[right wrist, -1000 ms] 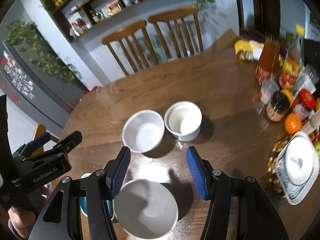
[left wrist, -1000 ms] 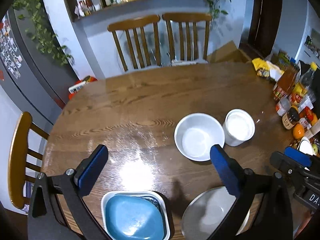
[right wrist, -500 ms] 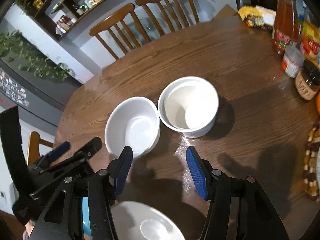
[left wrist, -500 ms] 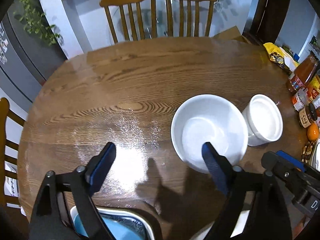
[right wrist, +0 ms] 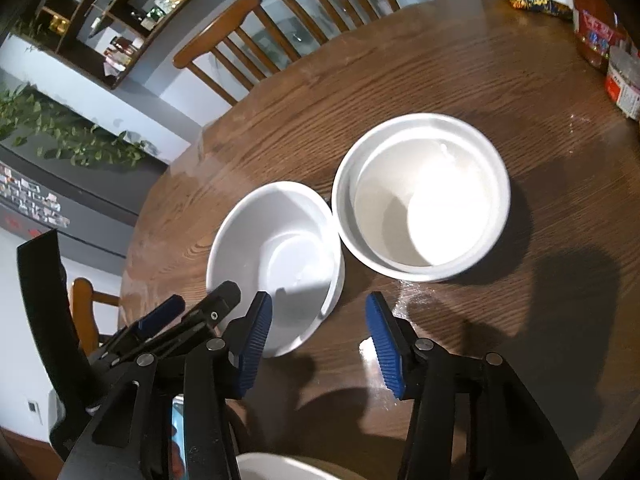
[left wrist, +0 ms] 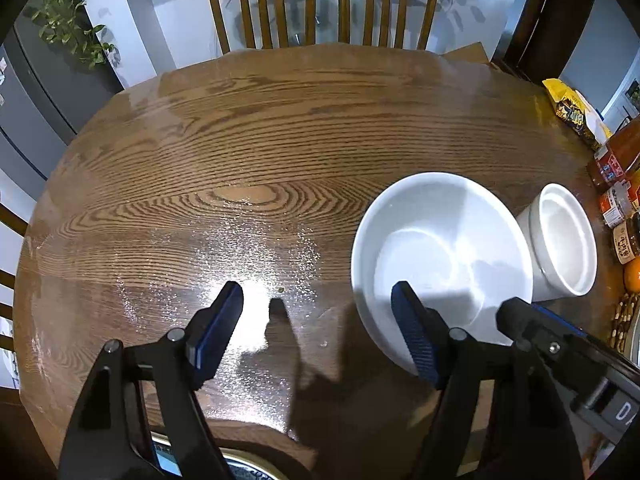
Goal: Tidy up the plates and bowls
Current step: 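Grasp the smaller white bowl rim with both grippers and lift it, then carry the smaller white bowl over the large white bowl with both grippers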
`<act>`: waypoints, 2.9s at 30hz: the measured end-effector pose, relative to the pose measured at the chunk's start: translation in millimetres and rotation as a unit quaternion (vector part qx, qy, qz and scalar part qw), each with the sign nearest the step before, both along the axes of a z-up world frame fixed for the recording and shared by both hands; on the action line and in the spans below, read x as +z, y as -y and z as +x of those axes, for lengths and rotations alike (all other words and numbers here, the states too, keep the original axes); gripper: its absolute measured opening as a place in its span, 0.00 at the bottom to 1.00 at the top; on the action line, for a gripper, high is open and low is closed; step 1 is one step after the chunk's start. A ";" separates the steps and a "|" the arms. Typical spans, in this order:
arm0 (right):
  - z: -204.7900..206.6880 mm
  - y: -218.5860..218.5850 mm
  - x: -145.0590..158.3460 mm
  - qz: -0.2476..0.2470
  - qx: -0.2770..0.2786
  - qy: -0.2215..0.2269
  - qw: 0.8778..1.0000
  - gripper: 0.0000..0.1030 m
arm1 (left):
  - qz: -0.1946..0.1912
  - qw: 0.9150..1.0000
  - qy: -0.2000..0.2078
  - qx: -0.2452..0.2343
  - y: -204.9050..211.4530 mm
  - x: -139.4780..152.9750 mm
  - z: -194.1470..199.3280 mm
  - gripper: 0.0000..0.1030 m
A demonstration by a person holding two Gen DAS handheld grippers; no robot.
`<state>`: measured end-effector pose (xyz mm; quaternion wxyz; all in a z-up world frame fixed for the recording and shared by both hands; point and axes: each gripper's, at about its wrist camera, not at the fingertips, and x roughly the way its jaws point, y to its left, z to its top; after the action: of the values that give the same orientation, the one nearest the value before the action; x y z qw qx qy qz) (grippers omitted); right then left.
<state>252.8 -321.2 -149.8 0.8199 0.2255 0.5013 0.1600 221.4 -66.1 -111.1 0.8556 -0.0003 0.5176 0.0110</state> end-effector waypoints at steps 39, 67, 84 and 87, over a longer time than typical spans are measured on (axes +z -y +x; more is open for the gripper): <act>4.9 -12.4 -4.0 -0.043 0.021 0.011 0.999 0.12 | 0.028 0.999 0.015 -0.029 25.5 -10.6 -0.3 0.12; -49.6 -2.3 42.1 -0.045 0.020 0.085 0.995 0.12 | 0.034 0.995 0.084 -0.042 32.2 47.3 -57.4 0.13; -116.7 4.8 62.1 -0.041 0.015 0.116 0.992 0.12 | 0.031 0.991 0.120 -0.053 35.9 73.9 -124.9 0.13; -125.3 6.0 65.5 -0.042 0.015 0.121 0.992 0.12 | 0.030 0.990 0.124 -0.054 36.0 76.9 -133.7 0.13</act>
<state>127.5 -327.2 -84.3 0.8807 0.1621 0.4082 0.1774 87.6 -102.2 -34.2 0.9122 0.0520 0.4060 -0.0198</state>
